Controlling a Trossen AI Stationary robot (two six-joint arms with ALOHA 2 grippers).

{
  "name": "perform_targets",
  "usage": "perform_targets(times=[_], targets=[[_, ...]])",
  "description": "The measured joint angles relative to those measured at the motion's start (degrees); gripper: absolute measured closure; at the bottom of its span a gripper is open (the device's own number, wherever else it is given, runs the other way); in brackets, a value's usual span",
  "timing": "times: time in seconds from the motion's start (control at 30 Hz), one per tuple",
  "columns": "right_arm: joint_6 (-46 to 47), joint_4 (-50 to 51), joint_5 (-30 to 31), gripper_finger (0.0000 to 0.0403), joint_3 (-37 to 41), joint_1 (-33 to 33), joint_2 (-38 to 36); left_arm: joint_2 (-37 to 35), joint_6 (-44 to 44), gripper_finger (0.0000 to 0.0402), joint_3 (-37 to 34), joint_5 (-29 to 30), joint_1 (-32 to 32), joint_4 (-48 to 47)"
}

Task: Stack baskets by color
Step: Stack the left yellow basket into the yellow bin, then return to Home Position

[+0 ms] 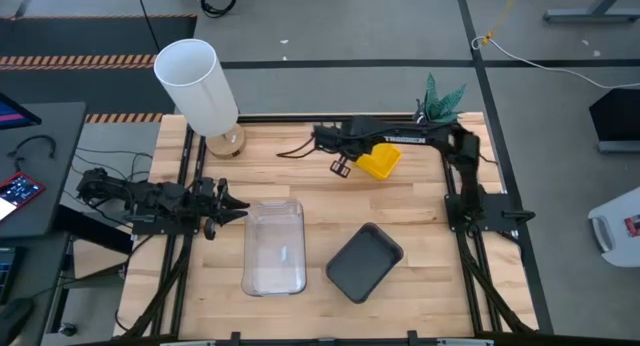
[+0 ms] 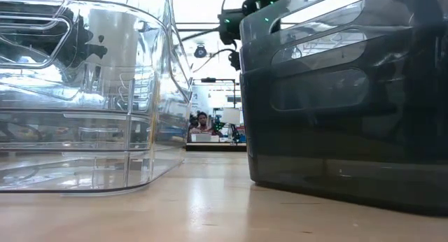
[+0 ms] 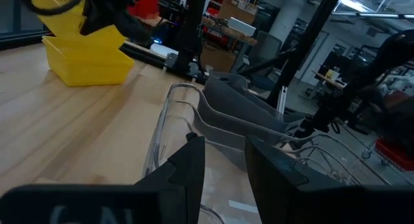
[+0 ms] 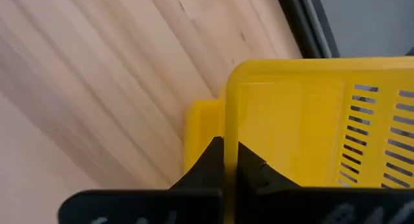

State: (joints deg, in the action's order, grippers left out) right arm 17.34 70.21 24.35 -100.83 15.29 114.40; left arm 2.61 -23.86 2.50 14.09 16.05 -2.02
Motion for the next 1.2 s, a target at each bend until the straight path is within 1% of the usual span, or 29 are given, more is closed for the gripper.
perform_targets(times=[0.17, 0.4, 0.63, 0.9, 1.03, 1.2], targets=[[4.2, -6.9, -1.5, 0.0399, 9.9, 0.6, -4.0, 0.0, 0.0, 0.0285, 0.0, 0.1, 0.0, 0.1], [7.6, -8.1, -4.0, 0.0397, 15.3, 0.7, -5.0, 0.0, 0.0, 0.0285, -0.2, 0.4, 0.0, 1.0], [7.5, -8.0, -8.1, 0.0391, 17.0, 0.8, -5.0, 0.0, 0.5, 0.0285, -0.2, 0.5, 0.0, 1.1], [4.6, -8.0, -13.4, 0.034, 17.0, 2.2, -5.0, 0.0, 0.5, 0.0285, -0.2, 0.4, 0.0, 1.2], [3.6, -7.4, -14.0, 0.0319, 17.0, 3.0, -5.4, 0.0, 0.5, 0.0285, -0.2, 0.5, 0.0, 1.2], [3.3, -7.2, -14.0, 0.0308, 17.0, 3.8, -8.6, 0.0, 0.5, 0.0285, -0.2, 0.4, 0.0, 1.2]])
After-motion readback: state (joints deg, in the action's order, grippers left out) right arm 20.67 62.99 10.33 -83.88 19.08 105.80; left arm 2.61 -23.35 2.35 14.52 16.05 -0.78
